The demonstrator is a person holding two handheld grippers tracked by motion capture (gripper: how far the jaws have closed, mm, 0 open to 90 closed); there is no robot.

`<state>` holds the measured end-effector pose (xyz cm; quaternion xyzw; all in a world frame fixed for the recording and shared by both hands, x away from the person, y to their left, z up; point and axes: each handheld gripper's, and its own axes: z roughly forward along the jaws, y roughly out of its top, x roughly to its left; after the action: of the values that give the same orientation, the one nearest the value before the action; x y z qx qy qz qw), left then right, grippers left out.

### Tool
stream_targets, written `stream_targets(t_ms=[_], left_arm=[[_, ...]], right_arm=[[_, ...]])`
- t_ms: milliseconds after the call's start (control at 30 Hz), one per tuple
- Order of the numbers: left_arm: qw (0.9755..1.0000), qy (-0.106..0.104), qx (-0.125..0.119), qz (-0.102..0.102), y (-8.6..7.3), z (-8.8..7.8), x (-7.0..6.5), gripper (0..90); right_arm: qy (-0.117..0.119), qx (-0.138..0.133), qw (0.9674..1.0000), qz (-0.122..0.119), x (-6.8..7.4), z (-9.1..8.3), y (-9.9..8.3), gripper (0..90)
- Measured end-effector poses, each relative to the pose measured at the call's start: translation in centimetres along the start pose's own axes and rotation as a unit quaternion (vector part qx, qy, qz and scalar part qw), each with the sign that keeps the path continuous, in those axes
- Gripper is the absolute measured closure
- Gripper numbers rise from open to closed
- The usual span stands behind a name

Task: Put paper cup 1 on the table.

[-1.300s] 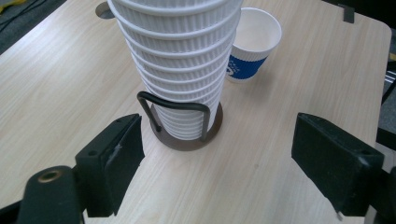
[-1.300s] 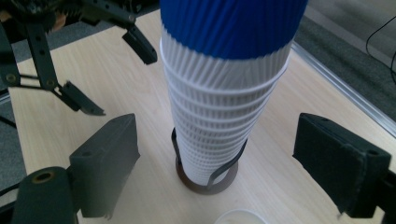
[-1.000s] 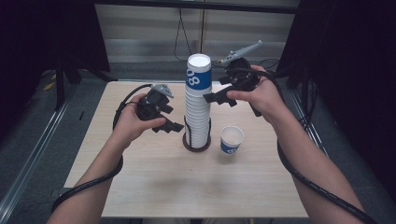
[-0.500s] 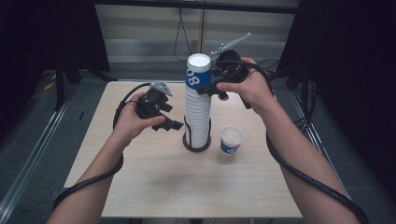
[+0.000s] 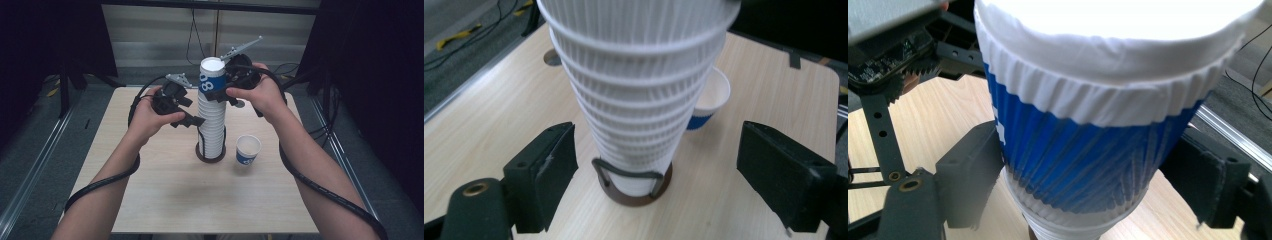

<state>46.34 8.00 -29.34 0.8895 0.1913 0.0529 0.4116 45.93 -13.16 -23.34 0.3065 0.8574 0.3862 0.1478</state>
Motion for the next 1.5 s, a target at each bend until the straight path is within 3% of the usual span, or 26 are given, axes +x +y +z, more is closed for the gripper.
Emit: stream_targets(t_ms=[100, 233, 433, 500, 700, 767, 1033, 1133, 1233, 1500], left_arm=[[0.9996, -0.002, -0.026, -0.013, 0.7, 0.0, 0.0, 16.1], [0.9995, 0.004, -0.027, -0.014, 1.3, 0.3, 0.0, 15.9], [0.9978, 0.017, -0.055, -0.034, 2.0, 1.3, -0.2, 15.5], [0.9982, 0.018, -0.052, -0.023, 2.0, 1.4, -0.2, 15.4], [0.9984, 0.014, -0.052, -0.018, 1.8, 1.5, -0.3, 16.5], [0.9987, 0.026, -0.044, 0.001, 1.6, 1.6, -0.4, 22.6], [0.9982, 0.012, -0.057, -0.011, 1.2, 1.5, -0.1, 23.1], [0.9976, 0.007, -0.063, -0.027, 1.3, 1.6, -0.1, 16.3], [0.9963, 0.005, -0.074, -0.044, 1.4, 1.8, 0.0, 15.5], [0.9966, 0.012, -0.077, -0.028, 1.6, 2.1, -0.1, 15.7]], right_arm=[[0.000, 0.003, 1.0000, 0.001, 0.1, -0.1, 0.0, 18.6], [0.001, 0.002, 1.0000, -0.002, 0.1, -0.2, -0.1, 18.7], [0.000, -0.001, 1.0000, 0.001, 0.1, -0.3, -0.3, 18.8], [-0.001, 0.001, 1.0000, 0.003, 0.0, -0.4, -0.3, 18.8], [0.000, -0.002, 0.9999, 0.012, -0.1, -0.6, -0.4, 19.5], [0.000, -0.005, 0.9998, 0.017, -0.2, -0.8, -0.4, 20.1], [-0.001, -0.007, 0.9999, 0.010, -0.2, -1.0, -0.4, 20.4], [0.000, -0.008, 0.9999, 0.009, -0.2, -0.9, -0.4, 20.4], [0.000, -0.010, 0.9999, 0.009, -0.1, -0.9, -0.3, 20.3], [-0.004, -0.008, 0.9999, 0.013, 0.0, -0.8, -0.3, 20.4]])
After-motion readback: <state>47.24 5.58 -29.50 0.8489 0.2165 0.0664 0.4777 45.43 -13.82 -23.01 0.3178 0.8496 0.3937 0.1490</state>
